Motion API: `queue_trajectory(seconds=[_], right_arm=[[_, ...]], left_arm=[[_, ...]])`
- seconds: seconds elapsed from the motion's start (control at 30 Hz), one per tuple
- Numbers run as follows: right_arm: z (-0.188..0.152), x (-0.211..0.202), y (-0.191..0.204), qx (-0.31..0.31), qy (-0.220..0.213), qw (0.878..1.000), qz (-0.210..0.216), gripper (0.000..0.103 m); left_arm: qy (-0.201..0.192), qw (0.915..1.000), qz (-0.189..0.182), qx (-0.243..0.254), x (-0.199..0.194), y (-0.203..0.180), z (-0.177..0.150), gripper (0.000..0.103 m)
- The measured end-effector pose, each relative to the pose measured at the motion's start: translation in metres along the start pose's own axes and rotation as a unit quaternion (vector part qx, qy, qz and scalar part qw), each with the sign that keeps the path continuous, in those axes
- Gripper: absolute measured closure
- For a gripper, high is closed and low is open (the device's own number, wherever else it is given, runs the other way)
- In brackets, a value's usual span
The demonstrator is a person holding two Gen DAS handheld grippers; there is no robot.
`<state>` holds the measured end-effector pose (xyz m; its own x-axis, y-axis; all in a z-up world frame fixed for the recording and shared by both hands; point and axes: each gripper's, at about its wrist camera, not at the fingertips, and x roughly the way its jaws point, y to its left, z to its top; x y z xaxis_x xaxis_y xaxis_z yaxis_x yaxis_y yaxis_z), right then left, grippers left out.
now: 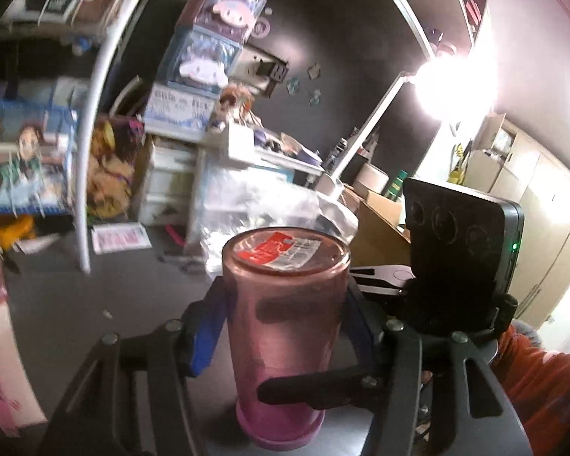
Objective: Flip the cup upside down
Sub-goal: 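Lift and rotate the bottle upright with the right gripper, lid end down, then set the bottle on its lid on the table and open the right gripper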
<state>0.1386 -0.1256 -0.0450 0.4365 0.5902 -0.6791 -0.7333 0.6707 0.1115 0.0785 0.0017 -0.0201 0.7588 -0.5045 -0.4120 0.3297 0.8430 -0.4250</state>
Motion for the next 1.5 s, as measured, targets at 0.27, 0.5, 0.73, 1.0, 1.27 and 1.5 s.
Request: queue_trajectory(seconds=[0.27,0.5,0.73,1.0,1.27,1.5], right_arm=[[0.011,0.018,-0.007,-0.011,-0.005,1.000,-0.014,0.046],[0.000,0.019,-0.010,-0.010,-0.002,1.000,-0.007,0.046],[-0.018,0.010,0.002,-0.036,-0.002,0.999,-0.007,0.044],[-0.027,0.007,0.018,-0.072,-0.013,0.997,-0.029,0.045],[-0.031,-0.012,0.015,-0.048,-0.036,0.996,-0.064,0.020],[-0.036,-0.051,0.015,-0.024,-0.071,0.991,-0.110,0.009]], left_arm=[[-0.013,0.9962,0.049,0.071,-0.001,-0.001,0.015,0.049],[-0.014,0.9933,0.052,0.102,0.000,-0.013,0.008,0.049],[0.000,0.9850,0.055,0.164,-0.007,-0.042,-0.011,0.048],[0.011,0.9886,0.050,0.142,-0.015,-0.043,-0.017,0.047],[0.001,0.9890,0.089,0.118,-0.024,-0.041,-0.020,0.002],[-0.025,0.9839,0.154,0.087,-0.048,-0.038,-0.021,0.001]])
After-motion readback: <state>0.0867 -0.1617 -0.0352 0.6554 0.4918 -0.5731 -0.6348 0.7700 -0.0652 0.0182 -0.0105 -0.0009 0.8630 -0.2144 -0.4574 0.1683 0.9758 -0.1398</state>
